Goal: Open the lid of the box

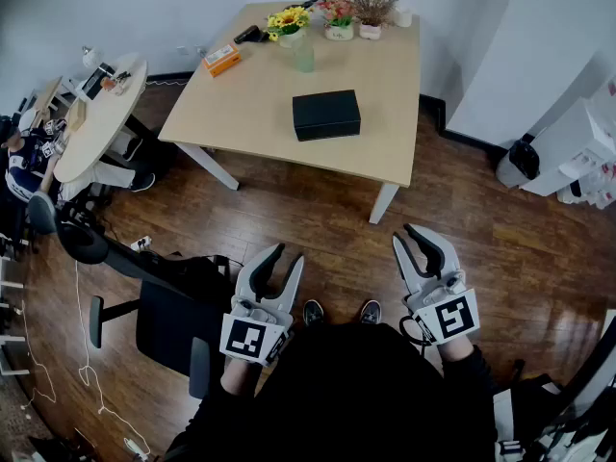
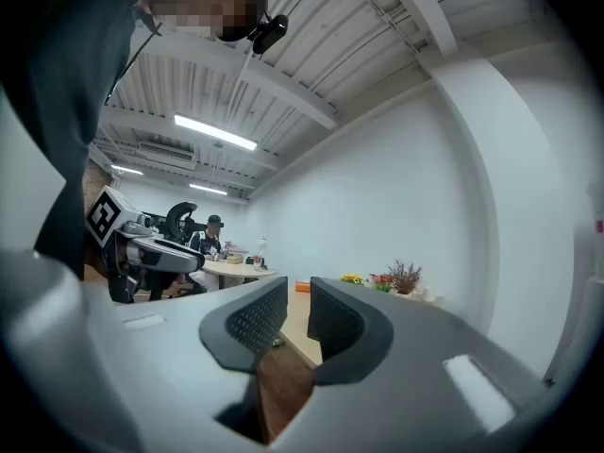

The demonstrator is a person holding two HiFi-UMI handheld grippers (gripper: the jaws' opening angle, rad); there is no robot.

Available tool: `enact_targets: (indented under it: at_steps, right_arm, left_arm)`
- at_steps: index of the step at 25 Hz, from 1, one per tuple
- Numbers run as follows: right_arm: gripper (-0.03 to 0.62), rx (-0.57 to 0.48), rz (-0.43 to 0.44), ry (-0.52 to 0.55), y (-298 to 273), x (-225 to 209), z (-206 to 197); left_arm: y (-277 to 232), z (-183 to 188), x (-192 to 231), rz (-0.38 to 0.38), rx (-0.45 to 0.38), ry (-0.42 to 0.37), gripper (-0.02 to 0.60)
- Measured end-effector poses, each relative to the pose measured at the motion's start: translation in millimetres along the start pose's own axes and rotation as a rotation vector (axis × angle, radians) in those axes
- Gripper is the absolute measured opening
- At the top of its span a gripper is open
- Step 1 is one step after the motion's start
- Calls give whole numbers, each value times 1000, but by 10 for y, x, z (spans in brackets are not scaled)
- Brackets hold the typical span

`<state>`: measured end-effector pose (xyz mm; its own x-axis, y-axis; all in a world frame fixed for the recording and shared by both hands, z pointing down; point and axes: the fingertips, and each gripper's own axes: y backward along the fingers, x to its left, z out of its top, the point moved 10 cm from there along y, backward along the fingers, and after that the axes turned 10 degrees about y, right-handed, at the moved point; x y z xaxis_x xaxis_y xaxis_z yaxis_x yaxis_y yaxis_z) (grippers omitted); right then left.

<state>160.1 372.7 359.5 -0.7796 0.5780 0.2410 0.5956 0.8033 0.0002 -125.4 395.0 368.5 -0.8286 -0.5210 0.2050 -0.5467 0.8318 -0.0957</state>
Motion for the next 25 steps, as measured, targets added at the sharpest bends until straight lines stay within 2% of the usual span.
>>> enact_targets:
  at_steps: [6, 8, 9, 10, 11, 13, 15, 18, 21, 25]
  right_arm:
    - [174, 14, 14, 8, 136, -279, -134]
    - [224, 7, 12, 16, 179, -404, -176]
    - [222, -1, 10, 24, 208, -474, -188]
    - [80, -12, 12, 31, 234, -547, -198]
    - [0, -21, 17, 33, 243, -620, -215]
    - [0, -25, 21, 20, 210, -753, -278]
    - [6, -18, 25, -8, 149, -836, -359]
    - [3, -5, 38, -21, -44, -948, -455]
    - [89, 31, 47, -30, -385, -1054, -593]
    - [89, 99, 28, -17, -936, -1178, -776]
  left_arm:
    - [-235, -50, -259, 12, 24, -6, 153]
    - [-342, -31, -363, 22, 21, -30, 216]
    - [-389, -7, -417, 33, 13, -47, 232]
    - [-429, 22, -468, 44, 5, -67, 188]
    - [-471, 48, -507, 52, 1, -83, 17]
    - [-571, 71, -533, 63, 9, -88, 7]
    - [-653, 55, -497, 71, 25, -71, 54]
    - [-798, 15, -332, 78, 49, -56, 57]
    - [-1069, -37, -27, 78, 72, -56, 103]
    - [-1542, -101, 590, 53, 106, -49, 103]
